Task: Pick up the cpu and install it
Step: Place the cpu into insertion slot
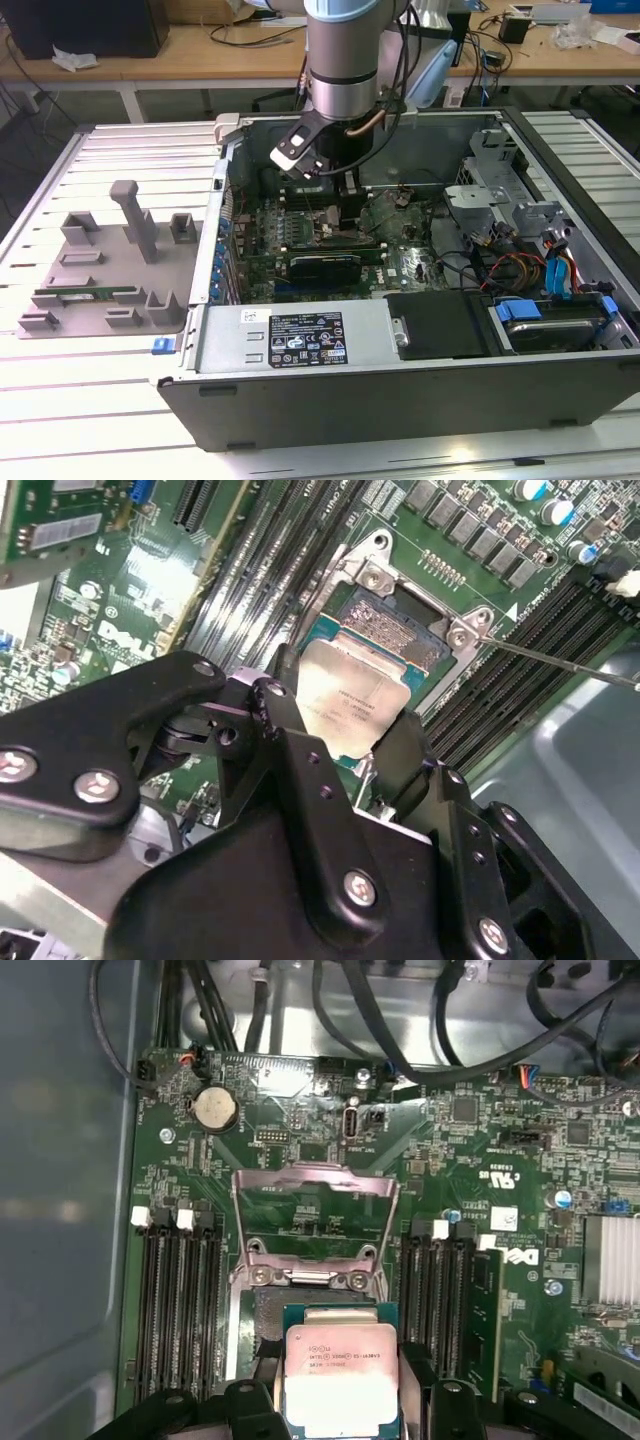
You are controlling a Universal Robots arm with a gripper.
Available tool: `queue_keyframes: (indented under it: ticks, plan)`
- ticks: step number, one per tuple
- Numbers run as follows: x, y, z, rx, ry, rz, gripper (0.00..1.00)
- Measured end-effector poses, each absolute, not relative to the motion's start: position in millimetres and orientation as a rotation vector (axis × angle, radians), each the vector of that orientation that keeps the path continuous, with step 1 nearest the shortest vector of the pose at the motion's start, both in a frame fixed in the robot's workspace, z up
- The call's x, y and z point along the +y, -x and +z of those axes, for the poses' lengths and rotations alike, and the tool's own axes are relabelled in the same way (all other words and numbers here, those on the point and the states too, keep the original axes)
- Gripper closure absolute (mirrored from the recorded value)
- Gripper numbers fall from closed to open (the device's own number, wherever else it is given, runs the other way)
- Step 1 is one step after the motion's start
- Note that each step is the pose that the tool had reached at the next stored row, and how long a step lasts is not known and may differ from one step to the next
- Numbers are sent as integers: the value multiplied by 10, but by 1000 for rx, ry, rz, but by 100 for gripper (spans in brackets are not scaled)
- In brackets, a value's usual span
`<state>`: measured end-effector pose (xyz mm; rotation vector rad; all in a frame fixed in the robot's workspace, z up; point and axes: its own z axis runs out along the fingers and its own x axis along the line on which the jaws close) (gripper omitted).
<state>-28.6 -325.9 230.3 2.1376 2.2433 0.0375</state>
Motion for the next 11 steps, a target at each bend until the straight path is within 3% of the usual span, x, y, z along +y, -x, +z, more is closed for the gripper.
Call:
queue_keyframes:
  ticks: [11]
  plan:
    - [-3187, 301, 2174, 2234, -2148, 35, 46]
